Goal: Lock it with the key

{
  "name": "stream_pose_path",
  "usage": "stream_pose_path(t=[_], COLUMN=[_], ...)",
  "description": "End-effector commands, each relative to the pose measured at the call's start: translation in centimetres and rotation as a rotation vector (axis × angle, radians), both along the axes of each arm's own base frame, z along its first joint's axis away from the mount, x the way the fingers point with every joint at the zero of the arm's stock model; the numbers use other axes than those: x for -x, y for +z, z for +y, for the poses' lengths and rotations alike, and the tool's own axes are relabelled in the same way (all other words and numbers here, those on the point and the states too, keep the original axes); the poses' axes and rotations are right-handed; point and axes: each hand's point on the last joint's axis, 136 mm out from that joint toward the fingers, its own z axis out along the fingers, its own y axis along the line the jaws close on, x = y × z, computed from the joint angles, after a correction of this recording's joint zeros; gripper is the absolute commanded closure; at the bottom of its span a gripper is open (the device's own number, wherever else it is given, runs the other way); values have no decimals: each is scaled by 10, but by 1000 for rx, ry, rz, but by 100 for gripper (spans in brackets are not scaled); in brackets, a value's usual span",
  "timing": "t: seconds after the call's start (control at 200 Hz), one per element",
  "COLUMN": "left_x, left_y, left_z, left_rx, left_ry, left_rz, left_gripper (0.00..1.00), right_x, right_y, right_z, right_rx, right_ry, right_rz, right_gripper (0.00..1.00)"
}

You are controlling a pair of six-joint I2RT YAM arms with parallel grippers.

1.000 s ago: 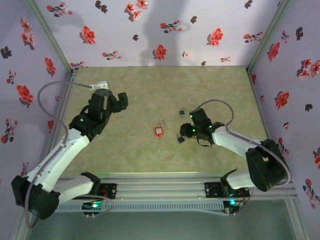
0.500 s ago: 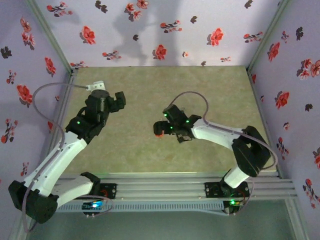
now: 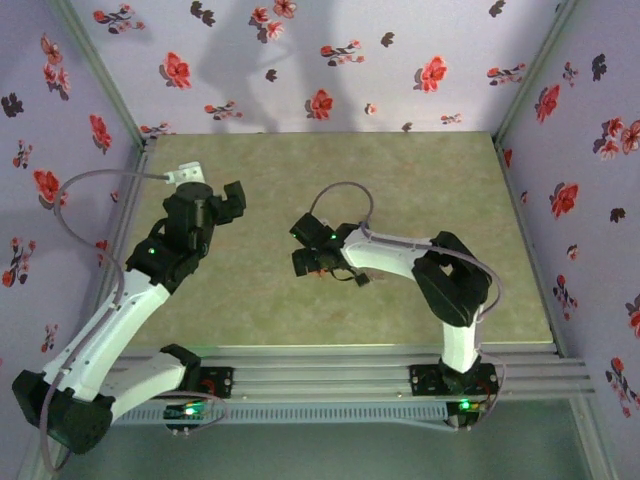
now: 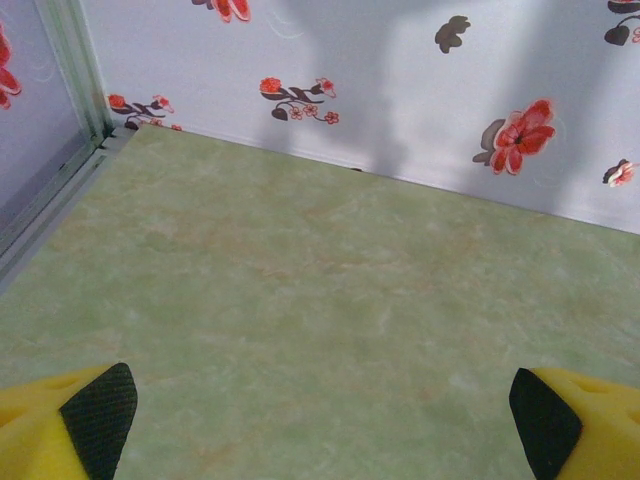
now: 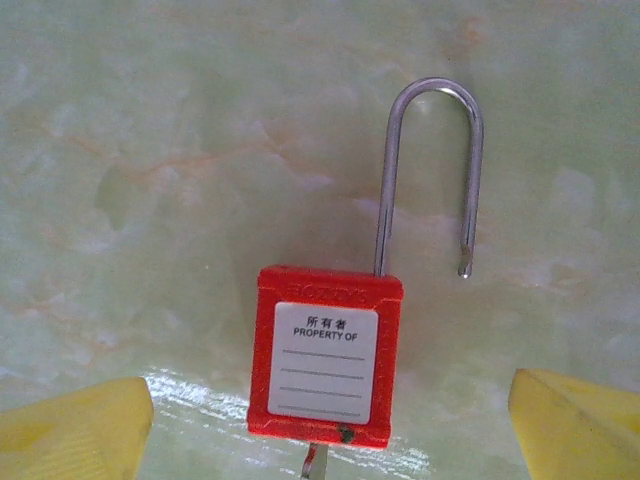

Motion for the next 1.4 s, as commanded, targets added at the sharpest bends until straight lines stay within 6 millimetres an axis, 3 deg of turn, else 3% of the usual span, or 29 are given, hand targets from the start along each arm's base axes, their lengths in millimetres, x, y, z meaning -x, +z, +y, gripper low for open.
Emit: stream_pose_path(t=[0.0, 0.925, 1.16, 1.395], left_x=[0, 0, 0, 0], left_y=[6, 6, 6, 5], left_z=[8, 8, 8, 8], left_rx=[-17, -21, -23, -26], left_ry=[28, 26, 27, 27], left_rz=[-34, -41, -41, -40], left_gripper=[0, 0, 0, 0], right_x=[-2, -3, -3, 2], right_y=[-6, -39, -37, -18], right_z=[-7, 0, 2, 8], right_rx=[88, 164, 152, 86], right_ry=[3, 55, 59, 94], right_rz=[-4, 49, 49, 35], right_gripper=[11, 47, 56, 77])
